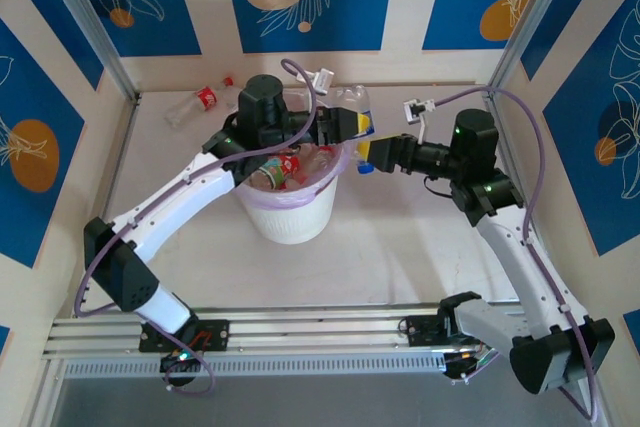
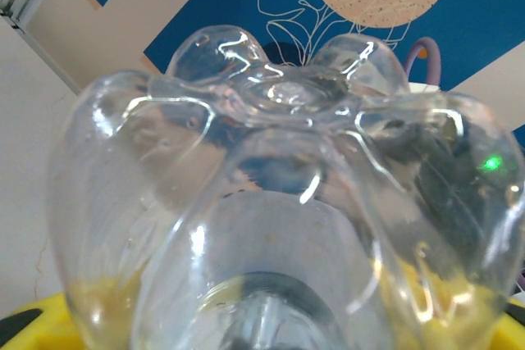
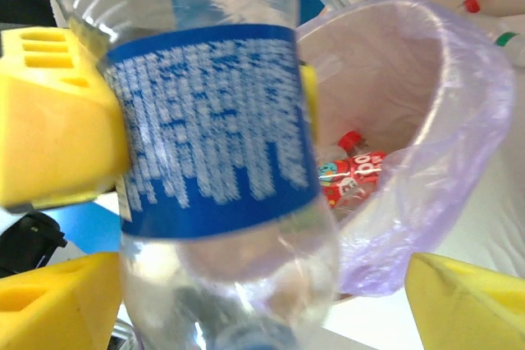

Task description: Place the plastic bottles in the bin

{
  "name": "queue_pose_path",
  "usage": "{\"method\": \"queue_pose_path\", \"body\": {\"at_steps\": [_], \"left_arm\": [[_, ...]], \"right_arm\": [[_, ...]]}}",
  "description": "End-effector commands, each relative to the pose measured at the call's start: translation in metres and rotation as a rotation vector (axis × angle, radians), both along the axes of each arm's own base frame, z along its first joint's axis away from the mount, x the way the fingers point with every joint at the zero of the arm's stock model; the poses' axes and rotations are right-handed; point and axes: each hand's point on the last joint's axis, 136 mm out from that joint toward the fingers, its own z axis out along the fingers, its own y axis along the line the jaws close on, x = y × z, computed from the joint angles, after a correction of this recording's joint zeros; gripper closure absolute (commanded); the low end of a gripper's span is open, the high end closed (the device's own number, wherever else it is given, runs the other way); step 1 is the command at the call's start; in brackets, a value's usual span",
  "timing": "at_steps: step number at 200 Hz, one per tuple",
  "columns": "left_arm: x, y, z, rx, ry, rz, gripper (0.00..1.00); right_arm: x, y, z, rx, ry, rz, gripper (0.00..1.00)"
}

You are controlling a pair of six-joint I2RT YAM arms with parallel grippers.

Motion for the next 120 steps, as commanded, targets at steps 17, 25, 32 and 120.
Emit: {"method": "queue_pose_path", "body": {"at_steps": [17, 25, 32, 120], "left_arm": [[0.019, 0.041, 0.035, 0.023, -0.107, 0.107, 0.48], [0.024, 0.054, 0.037, 0.053, -0.116, 0.140, 0.50], [0.027, 0.065, 0.039, 0.078, -0.123, 0.166, 0.53], [0.057, 0.179, -0.043, 0.758, -0.176, 0.460, 0.78]], "right_arm": [[-0.010, -0.028, 0.016, 0.004, -0.030, -0.070, 0.10], [-0.010, -0.035, 0.014, -0.001, -0.026, -0.096, 0.10], [-0.009, -0.041, 0.011, -0.005, -0.015, -0.117, 0.10], [-0.008, -0.062, -0.032, -0.038, 0.092, -0.193, 0.11]]}}
